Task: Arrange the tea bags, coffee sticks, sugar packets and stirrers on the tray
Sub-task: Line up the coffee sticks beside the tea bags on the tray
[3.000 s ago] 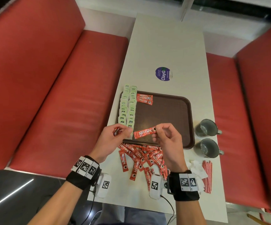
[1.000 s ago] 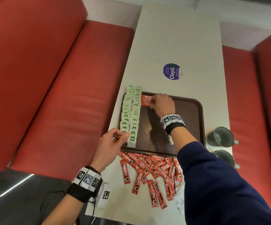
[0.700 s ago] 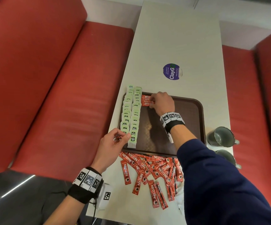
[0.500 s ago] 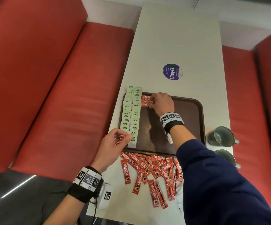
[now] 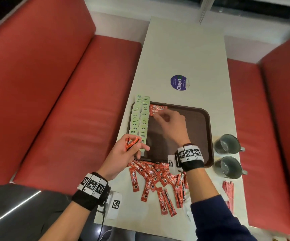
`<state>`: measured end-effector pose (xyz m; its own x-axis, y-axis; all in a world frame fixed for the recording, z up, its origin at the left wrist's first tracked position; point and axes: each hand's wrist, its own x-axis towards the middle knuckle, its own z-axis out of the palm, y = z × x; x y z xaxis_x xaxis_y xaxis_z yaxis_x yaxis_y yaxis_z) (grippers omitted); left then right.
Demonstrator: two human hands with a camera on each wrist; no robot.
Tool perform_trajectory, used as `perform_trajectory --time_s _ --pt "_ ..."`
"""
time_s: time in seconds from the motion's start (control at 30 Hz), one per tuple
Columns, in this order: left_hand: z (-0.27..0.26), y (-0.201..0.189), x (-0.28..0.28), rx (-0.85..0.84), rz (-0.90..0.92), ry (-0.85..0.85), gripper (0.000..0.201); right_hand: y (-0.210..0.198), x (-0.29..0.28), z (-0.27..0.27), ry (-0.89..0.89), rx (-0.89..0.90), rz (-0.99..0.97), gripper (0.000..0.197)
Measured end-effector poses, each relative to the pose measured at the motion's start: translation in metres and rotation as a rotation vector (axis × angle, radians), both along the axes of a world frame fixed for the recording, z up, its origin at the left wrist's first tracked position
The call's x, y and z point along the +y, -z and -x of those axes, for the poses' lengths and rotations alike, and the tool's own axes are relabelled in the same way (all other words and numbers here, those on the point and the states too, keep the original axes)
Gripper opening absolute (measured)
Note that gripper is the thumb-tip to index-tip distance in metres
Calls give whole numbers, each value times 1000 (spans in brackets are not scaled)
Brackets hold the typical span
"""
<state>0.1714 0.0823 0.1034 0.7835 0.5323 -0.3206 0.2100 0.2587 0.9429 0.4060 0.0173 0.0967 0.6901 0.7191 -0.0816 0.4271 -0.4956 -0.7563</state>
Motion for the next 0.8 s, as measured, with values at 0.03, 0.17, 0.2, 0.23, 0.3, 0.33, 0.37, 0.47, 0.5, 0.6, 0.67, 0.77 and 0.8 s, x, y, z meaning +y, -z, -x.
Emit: perform_trajectory --time_s 0.03,0.17,0.2,0.23,0.3,0.33,0.37,0.47,0.5,0.6,0.67,0.77,0.8 --pt "0 -3 -3 -19 15 9 23 -15 -14 17 -29 74 -50 18" --pt "4 -9 -18 -49 96 17 27 -53 -63 67 -222 233 -112 17" --pt "6 -11 -21 -25 82 25 28 -56 -72 75 -247 237 -118 16" --pt "8 -12 -24 11 36 46 28 -56 -80 82 -254 219 -117 16" --pt "11 -14 -29 80 -128 114 27 -56 -90 98 -237 192 -123 13" --pt "13 -16 -32 93 -208 149 26 -55 -93 106 -223 190 -129 11" --pt "14 -17 -35 97 -291 179 27 -54 -95 113 -203 175 -128 12" --pt "17 -22 -43 127 -469 257 40 -46 -99 123 -145 166 -73 22" --pt "18 -25 -46 134 -481 268 41 -44 -100 123 -130 209 -56 21" --pt "23 -31 -48 143 -481 272 42 -43 -106 119 -104 396 -70 20" --pt "27 -32 -44 148 -482 268 42 -47 -110 115 -95 548 -136 26" --pt "33 -29 -37 127 -477 271 40 -55 -116 109 -78 654 -159 35" --pt "34 -29 -35 115 -476 270 40 -57 -117 108 -77 651 -149 36"
